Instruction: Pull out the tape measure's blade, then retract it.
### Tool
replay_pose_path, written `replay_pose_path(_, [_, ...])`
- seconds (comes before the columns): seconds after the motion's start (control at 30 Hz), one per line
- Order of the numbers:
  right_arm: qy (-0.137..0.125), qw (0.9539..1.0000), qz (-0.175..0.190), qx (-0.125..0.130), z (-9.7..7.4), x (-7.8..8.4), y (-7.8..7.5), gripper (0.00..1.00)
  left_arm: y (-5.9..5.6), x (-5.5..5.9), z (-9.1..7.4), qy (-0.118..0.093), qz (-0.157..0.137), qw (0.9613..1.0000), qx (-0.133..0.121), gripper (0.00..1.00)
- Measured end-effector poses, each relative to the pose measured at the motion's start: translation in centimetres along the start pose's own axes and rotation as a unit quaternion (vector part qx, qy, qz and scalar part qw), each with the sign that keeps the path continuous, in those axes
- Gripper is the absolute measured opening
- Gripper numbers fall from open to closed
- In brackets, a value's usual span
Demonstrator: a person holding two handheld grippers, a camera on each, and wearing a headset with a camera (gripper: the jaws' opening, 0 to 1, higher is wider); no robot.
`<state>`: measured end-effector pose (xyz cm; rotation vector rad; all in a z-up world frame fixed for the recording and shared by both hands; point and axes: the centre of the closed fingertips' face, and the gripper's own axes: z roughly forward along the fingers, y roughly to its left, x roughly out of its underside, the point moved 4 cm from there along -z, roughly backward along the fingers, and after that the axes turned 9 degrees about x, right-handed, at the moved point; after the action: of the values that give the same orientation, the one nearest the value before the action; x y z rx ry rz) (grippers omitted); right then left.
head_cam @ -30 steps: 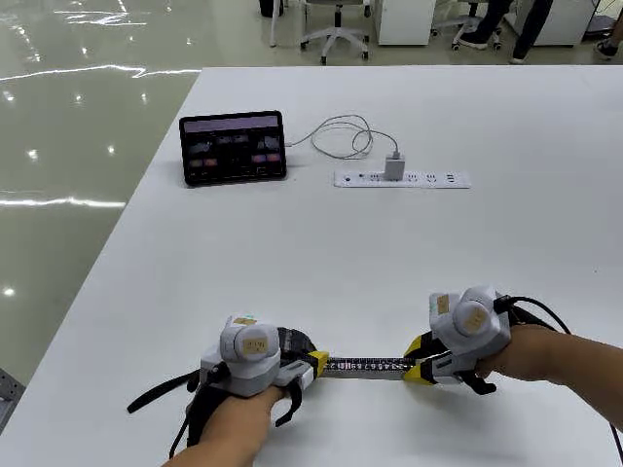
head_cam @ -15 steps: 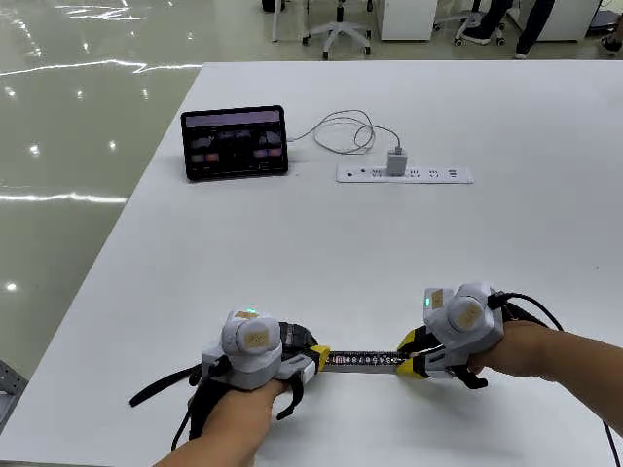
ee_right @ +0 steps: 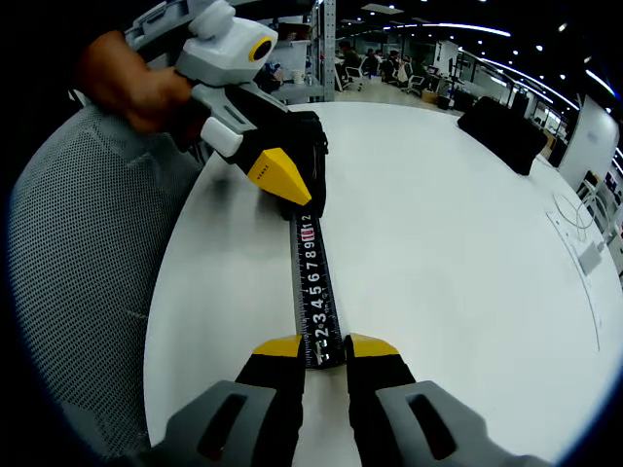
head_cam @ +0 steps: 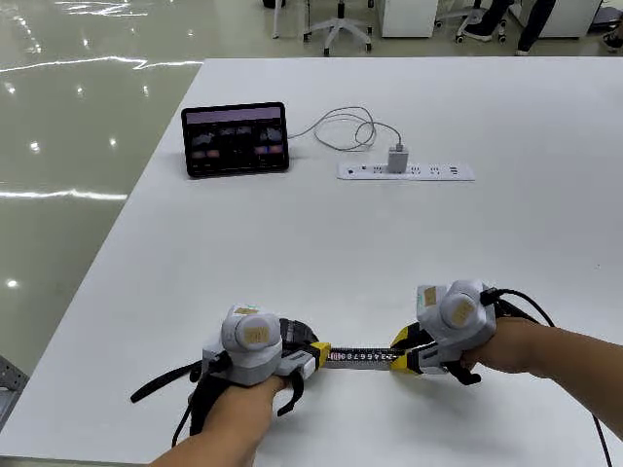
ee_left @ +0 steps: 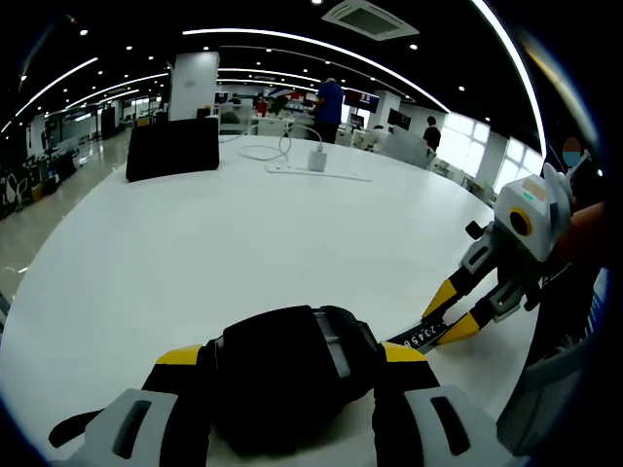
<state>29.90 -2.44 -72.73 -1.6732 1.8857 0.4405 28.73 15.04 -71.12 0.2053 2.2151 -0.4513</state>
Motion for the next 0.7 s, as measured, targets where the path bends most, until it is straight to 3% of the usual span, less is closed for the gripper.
replay_pose_path(0.7, [-0.008, 0.9999, 0.007, -0.001, 1.2, -1.2, 0.2, 0.12, 0.0, 0.0, 0.0, 0.0, -0.002, 1.0, 0.002, 0.64])
